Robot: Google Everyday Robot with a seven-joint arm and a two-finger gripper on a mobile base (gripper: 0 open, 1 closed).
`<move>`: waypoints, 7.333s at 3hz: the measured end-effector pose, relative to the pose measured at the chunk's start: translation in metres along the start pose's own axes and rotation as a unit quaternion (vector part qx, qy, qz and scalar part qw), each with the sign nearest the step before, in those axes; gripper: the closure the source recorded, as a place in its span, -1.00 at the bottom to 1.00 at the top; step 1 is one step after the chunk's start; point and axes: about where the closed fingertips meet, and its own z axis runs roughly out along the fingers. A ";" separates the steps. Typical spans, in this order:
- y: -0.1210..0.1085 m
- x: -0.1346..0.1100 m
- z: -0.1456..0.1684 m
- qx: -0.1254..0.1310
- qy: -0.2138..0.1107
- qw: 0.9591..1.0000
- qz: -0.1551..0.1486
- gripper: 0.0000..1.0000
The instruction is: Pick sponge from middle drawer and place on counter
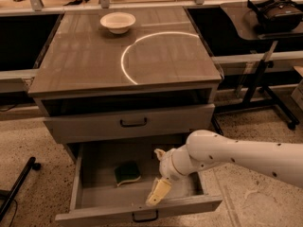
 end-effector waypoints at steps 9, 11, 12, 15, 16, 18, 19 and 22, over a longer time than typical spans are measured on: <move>-0.076 0.014 0.154 -0.012 -0.015 0.995 -0.099 -1.00; -0.073 0.007 0.185 -0.022 -0.003 0.994 -0.103 -1.00; -0.074 0.006 0.198 -0.025 0.003 0.995 -0.101 -1.00; -0.074 0.019 0.226 -0.051 0.006 0.995 -0.083 -0.49; -0.072 0.021 0.232 -0.060 0.006 0.995 -0.080 0.00; -0.063 0.003 0.190 -0.041 -0.036 0.993 -0.104 1.00; -0.053 -0.012 0.139 -0.020 -0.090 0.988 -0.123 1.00; -0.051 -0.025 0.057 0.001 -0.133 0.980 -0.151 1.00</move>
Offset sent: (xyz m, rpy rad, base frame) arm 0.0311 -0.0028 -0.0496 -0.0171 -0.0098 0.0068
